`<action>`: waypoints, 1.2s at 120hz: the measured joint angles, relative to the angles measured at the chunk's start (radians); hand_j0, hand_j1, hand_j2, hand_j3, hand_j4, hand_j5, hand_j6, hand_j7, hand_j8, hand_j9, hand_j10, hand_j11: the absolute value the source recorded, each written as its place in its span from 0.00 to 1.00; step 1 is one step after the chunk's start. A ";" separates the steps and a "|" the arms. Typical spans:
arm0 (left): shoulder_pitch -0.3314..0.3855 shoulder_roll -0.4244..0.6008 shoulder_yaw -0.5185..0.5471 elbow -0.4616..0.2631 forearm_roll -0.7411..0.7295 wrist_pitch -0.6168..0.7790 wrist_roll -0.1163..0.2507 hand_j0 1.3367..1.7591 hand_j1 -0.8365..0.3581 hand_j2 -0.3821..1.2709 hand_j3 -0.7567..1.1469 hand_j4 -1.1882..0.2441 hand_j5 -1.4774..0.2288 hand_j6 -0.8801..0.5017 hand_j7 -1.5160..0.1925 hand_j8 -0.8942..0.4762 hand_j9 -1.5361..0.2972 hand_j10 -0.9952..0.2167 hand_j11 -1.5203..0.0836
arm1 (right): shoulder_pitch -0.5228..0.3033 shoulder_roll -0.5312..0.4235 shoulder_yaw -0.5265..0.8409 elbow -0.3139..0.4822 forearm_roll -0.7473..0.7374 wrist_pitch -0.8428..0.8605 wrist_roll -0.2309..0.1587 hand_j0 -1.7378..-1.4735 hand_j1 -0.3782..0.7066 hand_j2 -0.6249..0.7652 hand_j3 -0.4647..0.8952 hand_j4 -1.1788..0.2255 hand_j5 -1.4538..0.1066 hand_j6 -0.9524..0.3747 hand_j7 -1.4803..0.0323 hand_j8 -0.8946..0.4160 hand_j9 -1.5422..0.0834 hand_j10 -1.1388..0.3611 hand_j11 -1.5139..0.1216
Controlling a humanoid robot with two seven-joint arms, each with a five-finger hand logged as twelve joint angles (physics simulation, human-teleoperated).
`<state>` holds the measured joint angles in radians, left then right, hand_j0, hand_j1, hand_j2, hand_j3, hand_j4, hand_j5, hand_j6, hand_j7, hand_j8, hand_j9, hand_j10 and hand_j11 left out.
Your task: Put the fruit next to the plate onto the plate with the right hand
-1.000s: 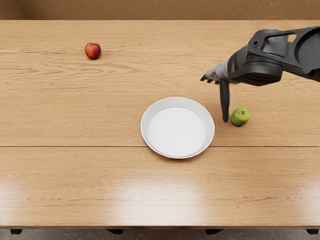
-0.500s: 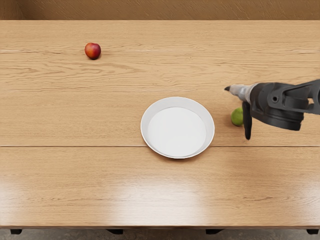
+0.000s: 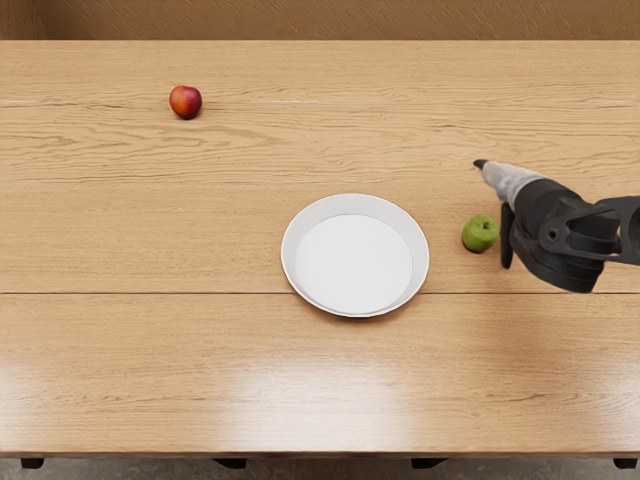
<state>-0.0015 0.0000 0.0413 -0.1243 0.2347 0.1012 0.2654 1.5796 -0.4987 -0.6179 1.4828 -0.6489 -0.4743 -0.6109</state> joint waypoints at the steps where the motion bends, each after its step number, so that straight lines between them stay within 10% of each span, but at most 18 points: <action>1: 0.000 0.000 0.000 0.000 0.000 0.000 0.000 0.76 0.98 0.23 0.40 0.82 0.85 0.62 0.88 0.64 0.83 0.81 0.94 | -0.001 0.002 0.001 -0.002 0.000 0.000 0.000 0.30 0.05 0.45 0.34 0.83 0.92 0.70 0.96 0.67 0.93 0.75 0.91; 60: 0.000 0.000 0.000 0.000 0.000 0.000 0.000 0.76 0.98 0.23 0.40 0.82 0.85 0.62 0.88 0.64 0.83 0.81 0.94 | -0.098 0.081 0.043 -0.108 -0.004 -0.027 0.000 0.30 0.31 0.41 0.34 0.66 0.72 0.52 0.76 0.49 0.74 0.59 0.72; 144: 0.000 0.000 0.000 0.000 0.000 0.000 0.000 0.76 0.98 0.23 0.40 0.82 0.85 0.62 0.88 0.64 0.83 0.81 0.94 | -0.141 0.116 0.043 -0.146 -0.009 -0.030 0.000 0.30 0.44 0.40 0.34 0.57 0.62 0.44 0.66 0.40 0.65 0.51 0.63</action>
<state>-0.0015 0.0000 0.0413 -0.1243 0.2347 0.1012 0.2654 1.4382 -0.3830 -0.5750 1.3371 -0.6577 -0.5048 -0.6109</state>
